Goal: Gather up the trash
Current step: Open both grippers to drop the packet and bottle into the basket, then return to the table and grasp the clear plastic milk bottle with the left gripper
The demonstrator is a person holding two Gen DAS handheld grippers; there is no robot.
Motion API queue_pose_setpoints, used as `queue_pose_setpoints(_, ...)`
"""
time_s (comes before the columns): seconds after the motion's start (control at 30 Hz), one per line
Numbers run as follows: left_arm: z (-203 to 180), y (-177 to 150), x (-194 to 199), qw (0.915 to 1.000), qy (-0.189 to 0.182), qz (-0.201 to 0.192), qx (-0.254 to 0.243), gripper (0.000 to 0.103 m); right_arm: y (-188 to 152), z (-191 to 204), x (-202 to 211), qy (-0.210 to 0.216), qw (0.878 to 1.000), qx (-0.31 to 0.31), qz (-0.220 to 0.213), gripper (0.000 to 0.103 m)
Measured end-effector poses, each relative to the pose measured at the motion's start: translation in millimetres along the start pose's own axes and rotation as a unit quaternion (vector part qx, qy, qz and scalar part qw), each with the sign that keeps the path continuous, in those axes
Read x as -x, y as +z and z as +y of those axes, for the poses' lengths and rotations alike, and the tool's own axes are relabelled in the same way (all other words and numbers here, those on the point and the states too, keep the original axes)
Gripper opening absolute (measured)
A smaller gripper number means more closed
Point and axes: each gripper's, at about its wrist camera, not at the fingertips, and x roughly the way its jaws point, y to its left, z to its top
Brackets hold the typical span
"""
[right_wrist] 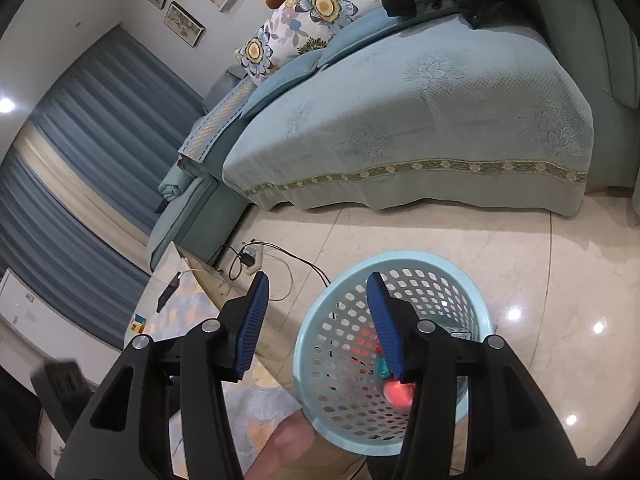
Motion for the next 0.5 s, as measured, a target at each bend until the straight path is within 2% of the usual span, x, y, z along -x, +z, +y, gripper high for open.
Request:
queue_pose_setpoints(0.07,14.4,-21.7,17.2,0.9984,0.048,0.008,-0.029,0.073,-1.2,4.7,-0.7,0.002,1.000,0.008,0.001,0.048)
queue_pose_setpoints(0.13,34.6,-40.8,30.7,0.9933,0.105,0.025,-0.041,0.073,-5.6,12.2,-2.2,0.002,1.000,0.026,0.004,0.048)
queue_pose_setpoints(0.27,97.6,-71.3,72.3,0.9802,0.194,0.040,-0.007,0.073,-16.3,35.0,-9.1,0.021,0.997,0.069,0.019,0.048)
queue_pose_setpoints(0.33,130.3,-78.0,94.7,0.9721,0.231,0.035,0.025,0.073,-24.5,50.8,-13.3,0.050,0.995,0.088,0.028,0.048)
queue_pose_setpoints(0.4,164.3,-84.6,113.9,0.9621,0.265,0.035,0.054,0.073,-32.5,67.9,-16.4,0.102,0.989,0.099,0.041,0.048)
queue_pose_setpoints(0.43,183.9,-87.7,123.5,0.9547,0.288,0.033,0.067,0.073,-39.4,84.6,-17.0,0.139,0.982,0.115,0.049,0.048)
queue_pose_setpoints(0.5,219.0,-86.8,139.1,0.9386,0.333,0.020,0.088,0.073,-52.3,114.1,-16.9,0.177,0.970,0.155,0.055,0.049)
